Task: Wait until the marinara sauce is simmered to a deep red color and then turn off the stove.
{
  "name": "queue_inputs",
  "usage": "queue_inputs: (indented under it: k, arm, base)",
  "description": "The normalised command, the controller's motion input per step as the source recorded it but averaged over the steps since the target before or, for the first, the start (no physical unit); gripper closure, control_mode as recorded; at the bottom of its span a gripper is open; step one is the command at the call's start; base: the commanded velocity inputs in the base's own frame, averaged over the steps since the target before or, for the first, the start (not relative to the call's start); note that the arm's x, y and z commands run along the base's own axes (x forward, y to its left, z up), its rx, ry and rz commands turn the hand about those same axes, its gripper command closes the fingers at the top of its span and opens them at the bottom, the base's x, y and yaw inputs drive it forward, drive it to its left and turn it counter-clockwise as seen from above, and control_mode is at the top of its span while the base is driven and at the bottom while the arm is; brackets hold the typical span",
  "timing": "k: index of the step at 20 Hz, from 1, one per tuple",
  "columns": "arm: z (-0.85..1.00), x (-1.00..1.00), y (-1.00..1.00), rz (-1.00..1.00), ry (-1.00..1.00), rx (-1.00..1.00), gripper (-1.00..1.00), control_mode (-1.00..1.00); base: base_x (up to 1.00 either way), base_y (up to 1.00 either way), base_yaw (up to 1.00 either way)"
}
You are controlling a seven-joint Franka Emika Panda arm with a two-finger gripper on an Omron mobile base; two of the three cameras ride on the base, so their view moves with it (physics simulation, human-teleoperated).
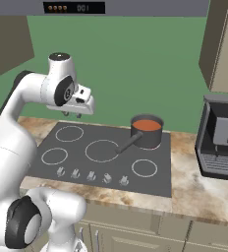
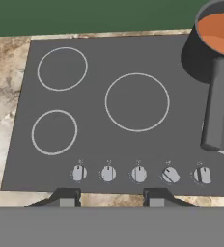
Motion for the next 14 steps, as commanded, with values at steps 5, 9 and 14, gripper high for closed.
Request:
queue_inputs:
  k: [5, 9, 14]
  arm:
    - [0.00, 0.00, -0.08, 0.00, 0.00, 0.00, -1.00, -1.00]
    - [-0.03, 0.00, -0.12, 0.00, 0.02, 0.00, -1.00, -1.00]
    - [-0.05, -0.01, -0.17, 0.02, 0.06, 0.00, -1.00, -1.00]
  base:
    - [0.00, 0.00, 0.00]
    - [0.00, 0.00, 0.00]
    - [0.00, 0.00, 0.00]
